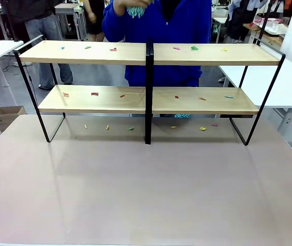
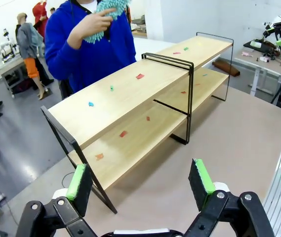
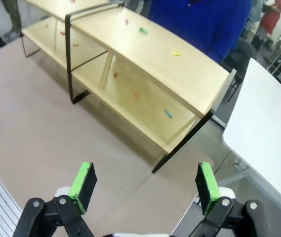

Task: Clean the shelves.
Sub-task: Pick up the Duster when the human hands it over.

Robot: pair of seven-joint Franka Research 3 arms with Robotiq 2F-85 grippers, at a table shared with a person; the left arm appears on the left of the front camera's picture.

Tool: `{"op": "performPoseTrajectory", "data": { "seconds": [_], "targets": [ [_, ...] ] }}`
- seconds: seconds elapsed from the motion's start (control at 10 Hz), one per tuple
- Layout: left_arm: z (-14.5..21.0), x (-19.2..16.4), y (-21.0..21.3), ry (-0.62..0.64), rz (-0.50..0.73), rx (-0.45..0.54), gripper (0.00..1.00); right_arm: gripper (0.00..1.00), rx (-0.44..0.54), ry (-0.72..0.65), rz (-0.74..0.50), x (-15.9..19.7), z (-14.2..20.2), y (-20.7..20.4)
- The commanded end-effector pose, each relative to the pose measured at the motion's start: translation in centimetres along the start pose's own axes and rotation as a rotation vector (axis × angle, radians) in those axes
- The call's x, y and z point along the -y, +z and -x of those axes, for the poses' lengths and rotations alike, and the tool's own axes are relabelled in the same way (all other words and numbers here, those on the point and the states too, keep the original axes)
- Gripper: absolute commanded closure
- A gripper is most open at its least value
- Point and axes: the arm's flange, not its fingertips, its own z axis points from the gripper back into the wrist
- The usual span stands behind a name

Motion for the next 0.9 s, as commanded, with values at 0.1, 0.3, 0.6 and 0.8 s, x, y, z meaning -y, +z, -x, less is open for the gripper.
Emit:
{"op": "performPoseTrajectory", "data": {
  "seconds": [0.1,0.3,0.6,0.8],
  "targets": [
    [0.0,0.1,-0.2,-0.01,0.0,0.01,0.0,0.0,0.063,-0.13,0.014,-6.9,7.4,-2.7],
    [0.0,0.1,-0.2,-0.01,0.0,0.01,0.0,0.0,0.065,-0.167,-0.035,-7.1,6.7,-3.7],
    [0.0,0.1,-0.2,-0.01,0.0,0.01,0.0,0.0,0.092,-0.165,-0.066,-7.2,5.2,-5.3],
    [0.0,0.1,-0.2,-0.01,0.0,0.01,0.0,0.0,0.092,-0.157,-0.054,-7.6,4.6,-5.6]
  ]
}}
